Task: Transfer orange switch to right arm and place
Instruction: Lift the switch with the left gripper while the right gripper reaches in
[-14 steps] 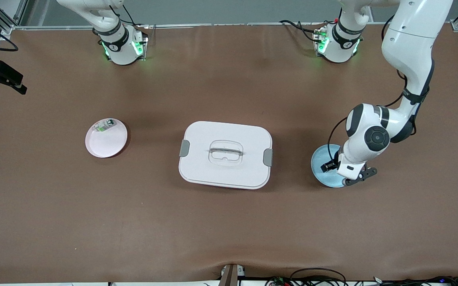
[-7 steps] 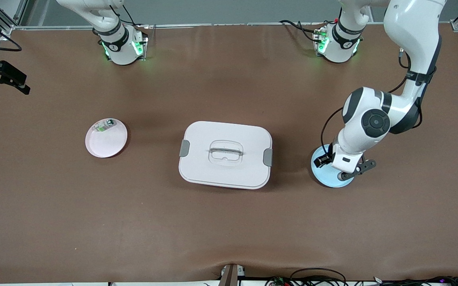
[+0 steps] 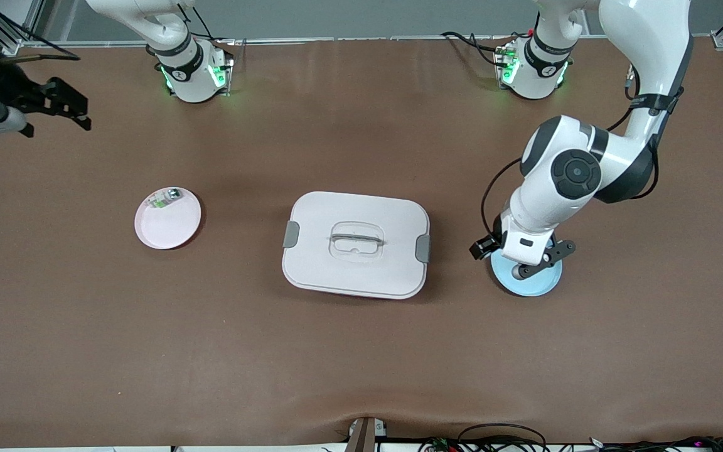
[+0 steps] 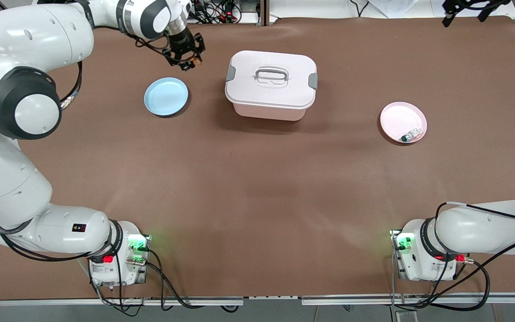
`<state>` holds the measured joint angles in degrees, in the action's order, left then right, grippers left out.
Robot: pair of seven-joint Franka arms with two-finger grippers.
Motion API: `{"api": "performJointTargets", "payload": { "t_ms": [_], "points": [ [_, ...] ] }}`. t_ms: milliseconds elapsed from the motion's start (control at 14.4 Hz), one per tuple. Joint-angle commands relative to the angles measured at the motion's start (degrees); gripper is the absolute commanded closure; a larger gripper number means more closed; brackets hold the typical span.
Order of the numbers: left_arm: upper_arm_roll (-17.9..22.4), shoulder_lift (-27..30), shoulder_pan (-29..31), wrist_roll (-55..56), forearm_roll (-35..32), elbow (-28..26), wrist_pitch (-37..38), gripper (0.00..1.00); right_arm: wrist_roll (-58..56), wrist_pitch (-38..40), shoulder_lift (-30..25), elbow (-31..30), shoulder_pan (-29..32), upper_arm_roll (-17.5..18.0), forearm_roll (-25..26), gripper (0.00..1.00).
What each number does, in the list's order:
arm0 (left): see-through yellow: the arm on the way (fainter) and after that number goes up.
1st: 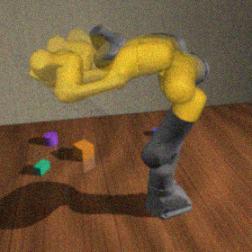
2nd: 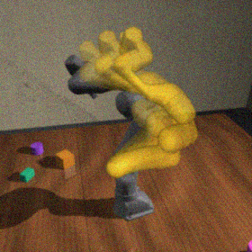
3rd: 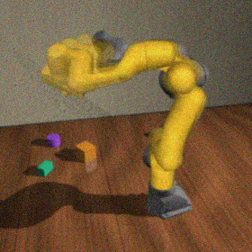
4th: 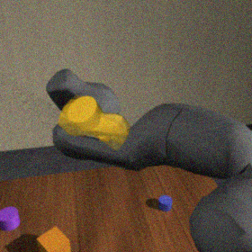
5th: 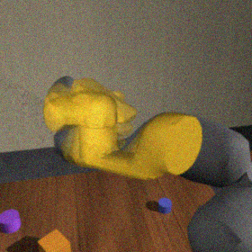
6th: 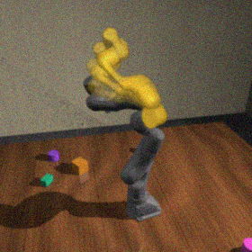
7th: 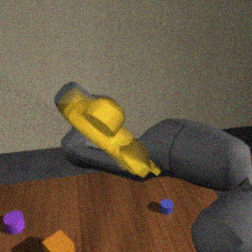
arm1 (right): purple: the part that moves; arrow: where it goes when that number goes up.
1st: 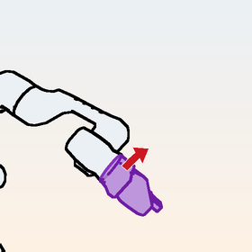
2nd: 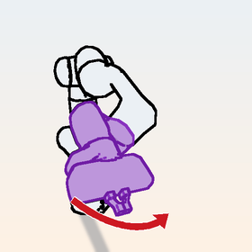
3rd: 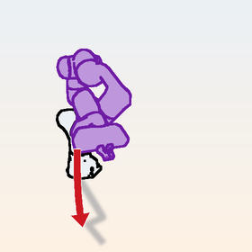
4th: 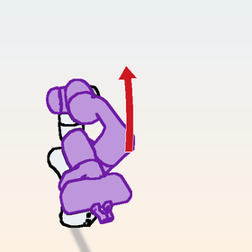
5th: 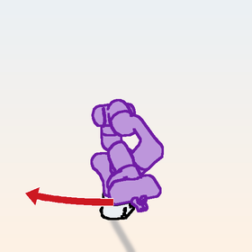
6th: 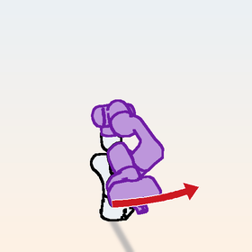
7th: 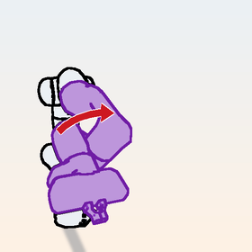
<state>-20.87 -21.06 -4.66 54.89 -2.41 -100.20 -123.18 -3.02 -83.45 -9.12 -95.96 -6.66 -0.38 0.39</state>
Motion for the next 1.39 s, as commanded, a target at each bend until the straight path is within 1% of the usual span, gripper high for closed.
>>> {"api": "performJointTargets", "payload": {
  "t_ms": [0, 139, 277, 485, 623, 762, 901, 1039, 1178, 1316],
  "points": [
    [-3.02, -0.74, -0.26, 5.64, 1.80, 4.03, 1.98, 0.90, 3.35, 1.18, 0.06, 0.42, -3.25, -0.50, -1.60, 0.00],
    [-5.05, -0.91, -0.70, 10.91, 2.06, 6.23, 1.98, 0.90, 13.43, 1.36, 0.06, 0.24, -5.45, -0.50, -5.81, 0.00],
    [-6.36, -1.35, -1.57, 14.17, 4.94, 8.25, 1.98, 0.90, 19.43, 0.83, 0.06, -0.02, -7.65, -0.50, -8.98, 0.00],
    [-6.64, -2.05, -4.90, 19.97, 8.99, 12.03, 1.98, 0.91, 26.98, -1.88, -0.02, -1.16, -10.30, -0.50, -12.59, 0.00],
    [-6.64, -2.85, -7.63, 25.15, 11.01, 14.40, 1.98, 0.91, 31.30, -3.64, -0.02, -1.60, -10.48, -0.50, -17.06, 0.00],
    [-6.64, -3.11, -9.30, 28.94, 13.65, 15.90, 1.98, 0.91, 32.90, -6.89, -0.11, -3.79, -10.48, -0.59, -21.63, 0.00],
    [-6.64, -3.81, -11.76, 32.45, 16.55, 17.92, 1.98, 0.91, 32.99, -11.80, -0.11, -6.95, -10.56, -0.50, -26.29, 0.00],
    [-6.72, -4.78, -12.82, 36.67, 18.66, 19.77, 1.98, 0.91, 32.99, -18.82, -0.90, -10.73, -12.05, -0.50, -29.72, 0.00],
    [-6.64, -5.13, -13.97, 39.40, 22.43, 20.39, 1.89, 0.91, 33.08, -24.37, -0.90, -12.58, -12.93, -0.50, -33.15, 0.00],
    [-6.81, -5.22, -14.14, 40.03, 25.16, 20.74, 1.89, 0.91, 33.08, -30.69, -1.17, -15.48, -14.77, -0.50, -35.45, 0.00]
  ]
}}
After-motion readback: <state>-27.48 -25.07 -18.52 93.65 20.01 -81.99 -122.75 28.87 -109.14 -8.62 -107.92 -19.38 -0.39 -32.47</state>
